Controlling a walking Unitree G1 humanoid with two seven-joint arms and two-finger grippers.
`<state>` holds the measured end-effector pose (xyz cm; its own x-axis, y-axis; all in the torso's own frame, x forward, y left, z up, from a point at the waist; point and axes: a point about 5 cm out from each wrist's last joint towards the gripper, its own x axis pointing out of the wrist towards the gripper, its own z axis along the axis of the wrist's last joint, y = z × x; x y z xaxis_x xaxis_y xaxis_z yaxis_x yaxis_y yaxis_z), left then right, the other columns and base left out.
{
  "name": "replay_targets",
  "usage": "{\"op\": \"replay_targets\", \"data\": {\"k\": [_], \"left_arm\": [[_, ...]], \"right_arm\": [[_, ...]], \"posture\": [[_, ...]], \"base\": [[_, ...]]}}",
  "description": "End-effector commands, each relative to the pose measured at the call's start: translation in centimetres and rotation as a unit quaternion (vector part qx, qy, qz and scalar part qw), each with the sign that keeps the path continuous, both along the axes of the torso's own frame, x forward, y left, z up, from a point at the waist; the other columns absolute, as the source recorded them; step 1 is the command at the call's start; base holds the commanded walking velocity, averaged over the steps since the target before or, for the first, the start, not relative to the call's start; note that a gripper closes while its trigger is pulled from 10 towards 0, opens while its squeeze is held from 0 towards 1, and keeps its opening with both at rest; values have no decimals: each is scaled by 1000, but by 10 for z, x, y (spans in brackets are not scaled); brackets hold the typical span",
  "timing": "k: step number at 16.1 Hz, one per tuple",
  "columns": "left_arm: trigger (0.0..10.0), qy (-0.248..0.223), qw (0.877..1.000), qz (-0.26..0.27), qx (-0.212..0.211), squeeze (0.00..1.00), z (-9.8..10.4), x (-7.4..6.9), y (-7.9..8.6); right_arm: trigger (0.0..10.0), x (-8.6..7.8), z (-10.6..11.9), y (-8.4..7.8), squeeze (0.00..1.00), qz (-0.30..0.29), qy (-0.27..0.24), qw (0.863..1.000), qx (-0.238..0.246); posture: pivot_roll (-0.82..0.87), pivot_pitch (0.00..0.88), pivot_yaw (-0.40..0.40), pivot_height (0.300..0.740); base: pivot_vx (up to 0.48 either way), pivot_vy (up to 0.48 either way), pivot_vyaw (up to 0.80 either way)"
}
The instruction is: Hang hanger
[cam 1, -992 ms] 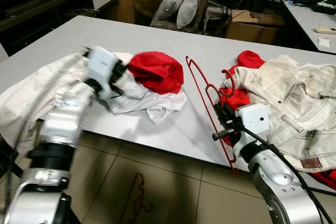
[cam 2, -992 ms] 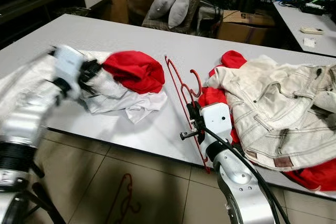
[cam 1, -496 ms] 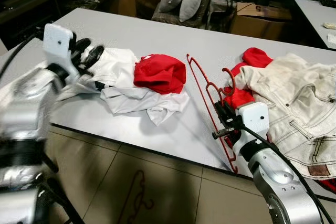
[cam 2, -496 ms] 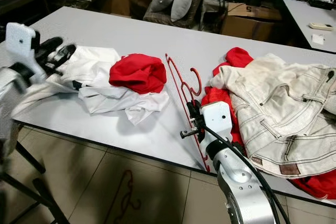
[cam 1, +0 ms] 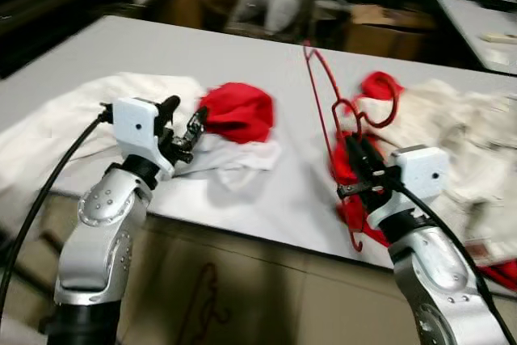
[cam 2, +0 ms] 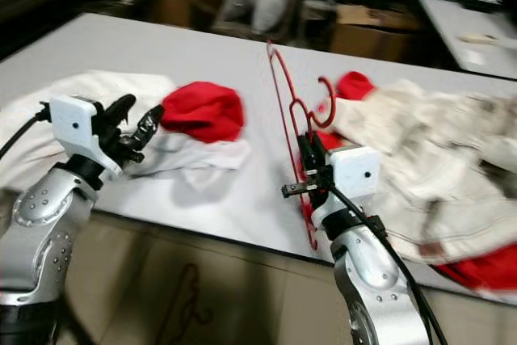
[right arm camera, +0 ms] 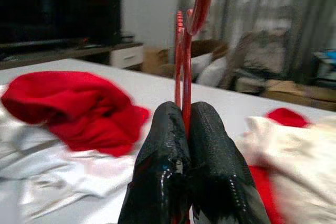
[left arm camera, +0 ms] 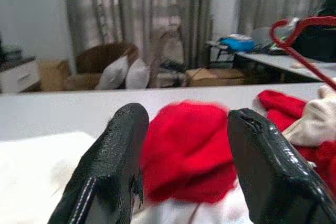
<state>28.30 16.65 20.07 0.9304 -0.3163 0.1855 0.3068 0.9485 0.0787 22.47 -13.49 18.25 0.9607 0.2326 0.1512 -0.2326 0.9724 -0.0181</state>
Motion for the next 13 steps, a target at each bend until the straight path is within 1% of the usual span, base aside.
{"op": "replay_targets", "data": {"k": [1,2,4,6,8,9,10,11,12,13], "left_arm": [[10000,-10,1000,-3,3,0,5,-3,-5],[10000,-5,1000,2,-2,0,4,-4,-10],[10000,-1,1000,12,-4,0,1,-4,-15],[10000,9,1000,4,13,0,-6,-4,-24],[10000,11,1000,-2,13,0,-6,-3,-26],[10000,7,1000,-7,12,0,-4,-2,-28],[10000,2,1000,0,12,0,-3,-2,-26],[10000,4,1000,8,8,0,-4,-2,-25],[10000,4,1000,8,7,0,-4,-2,-27],[10000,4,1000,2,9,0,-5,-4,-27]], "right_arm": [[10000,0,6,-1,0,-8,-12,1000,-2],[10000,2,9,-6,0,-29,-22,999,-20],[10000,1,11,-11,0,-34,-28,998,-34],[10000,-10,10,-16,0,-45,-2,999,-18],[10000,-13,9,-17,0,-55,-1,998,-24],[10000,-16,11,-20,0,-68,-2,998,-17],[10000,-18,9,-20,0,-72,2,997,-10],[10000,-17,5,-20,0,-65,10,998,-14],[10000,-16,4,-20,0,-62,13,998,-17],[10000,-16,2,-17,0,-59,15,998,-19]], "posture": [[-28,0,-21,740],[-38,0,-20,740],[-51,0,-11,740],[-91,19,18,740],[-111,19,20,740],[-112,13,6,740],[-105,10,2,740],[-97,6,1,740],[-96,4,0,740],[-104,0,7,740]], "base": [[0,0,0],[0,-281,0],[0,-396,0],[0,-409,0],[0,-407,0],[0,-405,0],[0,-398,0],[0,-398,0],[0,-398,0],[0,-398,0]]}}
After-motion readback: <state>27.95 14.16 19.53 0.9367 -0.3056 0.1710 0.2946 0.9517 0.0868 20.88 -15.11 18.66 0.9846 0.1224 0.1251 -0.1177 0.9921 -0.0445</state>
